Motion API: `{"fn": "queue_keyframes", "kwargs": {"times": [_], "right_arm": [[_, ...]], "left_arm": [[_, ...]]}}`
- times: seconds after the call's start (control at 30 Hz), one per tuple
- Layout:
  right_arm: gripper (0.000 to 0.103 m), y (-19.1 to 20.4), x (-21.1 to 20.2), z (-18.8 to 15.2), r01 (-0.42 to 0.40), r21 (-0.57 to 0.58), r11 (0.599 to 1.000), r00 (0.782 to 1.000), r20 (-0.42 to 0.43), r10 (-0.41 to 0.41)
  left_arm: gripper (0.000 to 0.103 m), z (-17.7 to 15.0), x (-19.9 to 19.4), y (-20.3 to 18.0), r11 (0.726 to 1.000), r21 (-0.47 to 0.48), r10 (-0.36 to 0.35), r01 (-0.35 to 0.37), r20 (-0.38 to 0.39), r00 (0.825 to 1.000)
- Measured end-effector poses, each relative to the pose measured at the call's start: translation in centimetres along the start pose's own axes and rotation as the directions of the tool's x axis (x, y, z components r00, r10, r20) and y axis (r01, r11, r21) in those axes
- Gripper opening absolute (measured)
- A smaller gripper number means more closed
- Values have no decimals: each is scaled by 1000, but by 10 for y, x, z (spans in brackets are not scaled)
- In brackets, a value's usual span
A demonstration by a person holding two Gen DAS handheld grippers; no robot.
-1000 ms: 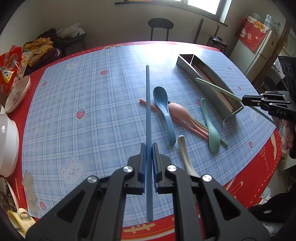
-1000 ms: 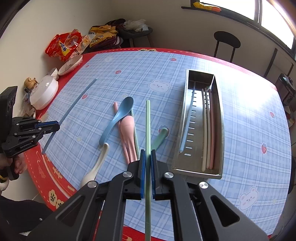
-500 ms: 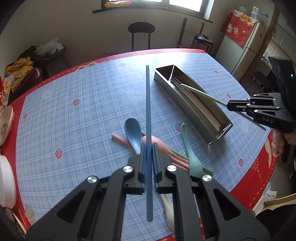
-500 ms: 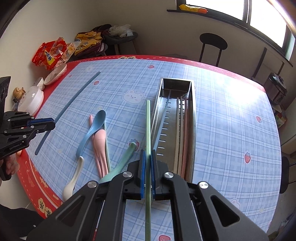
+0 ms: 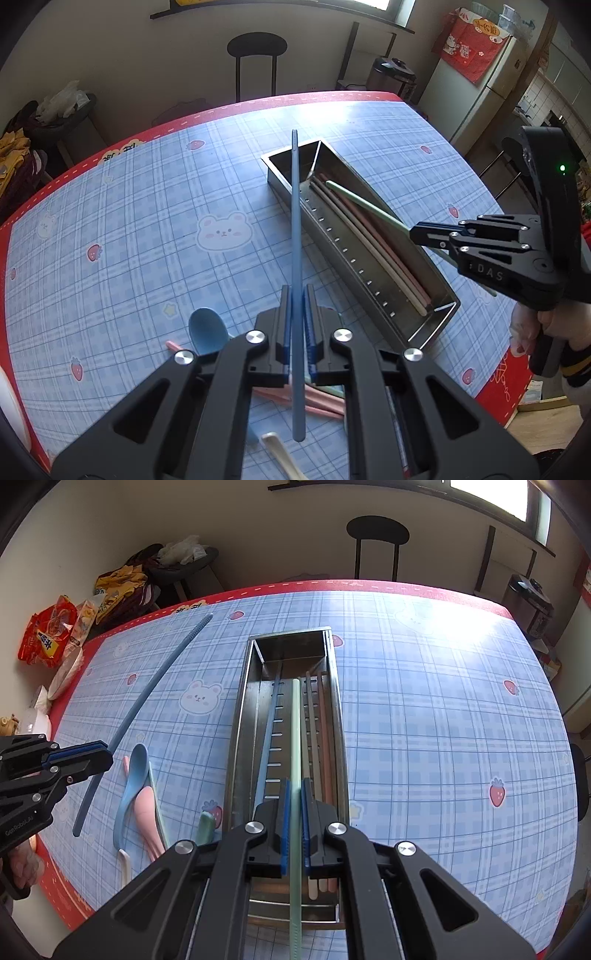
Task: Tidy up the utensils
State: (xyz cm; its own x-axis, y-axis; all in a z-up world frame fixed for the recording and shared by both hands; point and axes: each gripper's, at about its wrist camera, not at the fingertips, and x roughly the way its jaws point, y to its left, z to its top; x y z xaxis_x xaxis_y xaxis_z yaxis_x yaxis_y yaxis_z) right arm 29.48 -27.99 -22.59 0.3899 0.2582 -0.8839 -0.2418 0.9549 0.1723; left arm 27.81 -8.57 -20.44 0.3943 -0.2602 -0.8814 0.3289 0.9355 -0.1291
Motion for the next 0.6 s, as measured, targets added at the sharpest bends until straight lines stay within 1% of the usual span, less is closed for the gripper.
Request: {"fn": "queue_keyframes", "kwargs": {"times": [0.17,0.2,0.27,0.33,0.47,0.5,0.57,0.6], "right_arm": [[7,-6,18,6,-16,20,1000,999,-39,17],[8,-6,17,7,-15,7,1000,999,-39,16],[16,-7,12,8,5,-23,1000,999,-32,-5],[19,-12,5,8,24,-35,999,999,-26,-25],[19,-31,-3,4,45,-23,999,998,-42,-46],[19,-35,-4,3,51,-21,998,998,-45,-52],[19,-42,-8,0,54,-15,998,997,-51,-55],[19,-44,-9,-1,55,-14,998,997,-52,-55]], "left_arm": [[11,12,17,-8,999,-40,-5,5,-13,1000],[11,14,21,-8,998,-58,-17,16,-19,1000],[11,20,29,-13,995,-90,-43,40,-28,999],[11,27,37,-21,991,-117,-74,70,-31,997],[11,43,58,-37,973,-185,-148,138,-43,988],[12,45,64,-38,968,-205,-162,148,-55,985],[33,46,72,-38,955,-246,-189,168,-67,980],[35,46,72,-37,952,-255,-192,171,-58,980]]}}
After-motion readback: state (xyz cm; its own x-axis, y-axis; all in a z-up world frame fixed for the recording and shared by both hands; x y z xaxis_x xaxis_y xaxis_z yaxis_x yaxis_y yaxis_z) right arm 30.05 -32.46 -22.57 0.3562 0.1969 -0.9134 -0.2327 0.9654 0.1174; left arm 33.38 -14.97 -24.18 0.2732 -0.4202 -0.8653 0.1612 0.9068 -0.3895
